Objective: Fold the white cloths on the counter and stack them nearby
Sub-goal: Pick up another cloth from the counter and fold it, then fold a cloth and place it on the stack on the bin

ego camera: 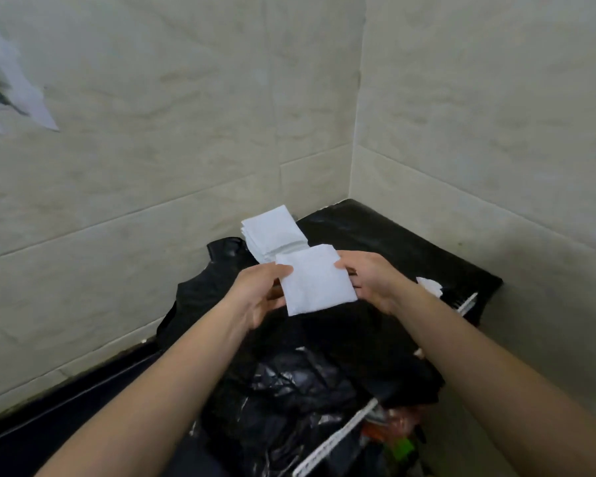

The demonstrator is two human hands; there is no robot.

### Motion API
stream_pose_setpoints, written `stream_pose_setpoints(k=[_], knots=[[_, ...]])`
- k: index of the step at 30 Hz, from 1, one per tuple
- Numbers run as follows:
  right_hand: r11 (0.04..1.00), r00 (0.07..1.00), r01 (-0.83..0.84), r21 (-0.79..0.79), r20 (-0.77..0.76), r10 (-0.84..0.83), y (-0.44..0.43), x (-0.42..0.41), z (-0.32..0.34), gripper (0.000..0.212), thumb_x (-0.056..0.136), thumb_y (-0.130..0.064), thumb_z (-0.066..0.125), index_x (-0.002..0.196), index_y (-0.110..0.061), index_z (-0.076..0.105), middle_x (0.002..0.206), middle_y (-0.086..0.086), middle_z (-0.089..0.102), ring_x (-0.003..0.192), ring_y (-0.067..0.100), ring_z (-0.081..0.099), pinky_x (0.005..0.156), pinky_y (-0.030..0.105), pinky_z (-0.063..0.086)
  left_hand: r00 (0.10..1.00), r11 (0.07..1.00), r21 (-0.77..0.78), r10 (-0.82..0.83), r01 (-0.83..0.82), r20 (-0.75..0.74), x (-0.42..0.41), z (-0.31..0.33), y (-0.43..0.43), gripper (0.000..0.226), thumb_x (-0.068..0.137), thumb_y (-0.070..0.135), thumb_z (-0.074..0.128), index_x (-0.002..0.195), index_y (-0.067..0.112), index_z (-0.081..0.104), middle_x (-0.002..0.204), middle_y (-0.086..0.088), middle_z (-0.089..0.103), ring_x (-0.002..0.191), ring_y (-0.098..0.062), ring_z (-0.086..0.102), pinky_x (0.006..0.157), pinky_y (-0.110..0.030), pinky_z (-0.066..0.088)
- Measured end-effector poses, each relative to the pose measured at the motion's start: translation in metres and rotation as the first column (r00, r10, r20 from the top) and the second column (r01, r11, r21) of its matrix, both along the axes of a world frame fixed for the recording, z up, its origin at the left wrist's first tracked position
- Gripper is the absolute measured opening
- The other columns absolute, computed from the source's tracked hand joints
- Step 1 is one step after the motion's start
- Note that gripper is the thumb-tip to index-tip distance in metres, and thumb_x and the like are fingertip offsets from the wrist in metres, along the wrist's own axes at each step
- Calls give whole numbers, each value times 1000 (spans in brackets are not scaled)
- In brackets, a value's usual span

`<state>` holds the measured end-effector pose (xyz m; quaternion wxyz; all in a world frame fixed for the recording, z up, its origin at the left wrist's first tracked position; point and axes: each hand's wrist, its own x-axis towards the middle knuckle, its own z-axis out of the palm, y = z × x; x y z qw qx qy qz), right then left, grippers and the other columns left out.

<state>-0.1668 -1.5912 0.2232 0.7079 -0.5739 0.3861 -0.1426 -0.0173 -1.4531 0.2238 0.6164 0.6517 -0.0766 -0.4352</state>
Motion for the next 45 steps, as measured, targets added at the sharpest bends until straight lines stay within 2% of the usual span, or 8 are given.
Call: stream_pose_setpoints(k=[6,12,20,25,34,39,41,45], knots=[[998,999,-46,-44,22,47,-118,44,7,32,95,-5,54,123,-14,68,115,9,72,105,24,69,83,36,57,990,993,17,118,-119,75,16,11,-112,33,91,14,65,121,3,59,112,-16,70,90,-29,72,61,-33,57],[993,994,-104,-49,27,105,-195,81,2,33,96,-5,49,123,-12,66,123,12,69,108,26,67,86,37,54,983,982,-28,185,-185,-6,29,21,-175,21,97,27,49,93,12,64,67,1,73,59,-15,70,52,-26,53],[981,978,-193,7,-76,193,-223,122,-35,27,96,-3,53,119,-13,63,114,11,69,101,21,66,82,33,53,969,966,84,247,-244,-28,38,17,-204,31,101,43,40,116,19,53,126,-5,61,113,-24,60,98,-37,47],[975,965,-221,-8,-146,217,-227,121,-43,49,95,-8,58,143,-13,49,124,13,64,113,24,61,88,34,50,968,969,99,237,-228,-83,39,13,-207,25,104,43,36,117,24,45,95,-2,60,83,-16,60,72,-28,46],[884,988,-150,-443,-105,115,-201,107,21,36,96,-17,53,131,-16,60,125,6,63,116,21,60,105,44,48,970,967,-101,238,-232,50,30,46,-158,29,103,37,42,106,14,60,111,-6,61,101,-23,62,92,-41,52],[792,982,-110,-601,56,179,-124,141,49,29,97,-27,54,124,-22,63,112,-3,65,103,16,62,92,32,49,478,933,6,178,-359,860,40,62,-51,37,103,34,44,129,12,58,126,-5,62,123,-23,54,105,-37,40],[683,959,-165,-712,45,279,-73,160,51,29,98,-28,53,124,-21,63,117,-2,65,98,11,61,88,26,45,258,866,149,-24,-477,966,42,61,12,43,104,33,44,137,7,52,141,-14,52,133,-29,44,112,-40,33],[444,856,-335,-831,-72,512,50,180,41,34,100,-33,49,130,-19,58,130,4,57,114,20,60,100,38,48,209,645,332,-262,-688,942,31,52,143,49,102,39,43,142,9,47,152,-18,39,138,-36,39,111,-49,33]])
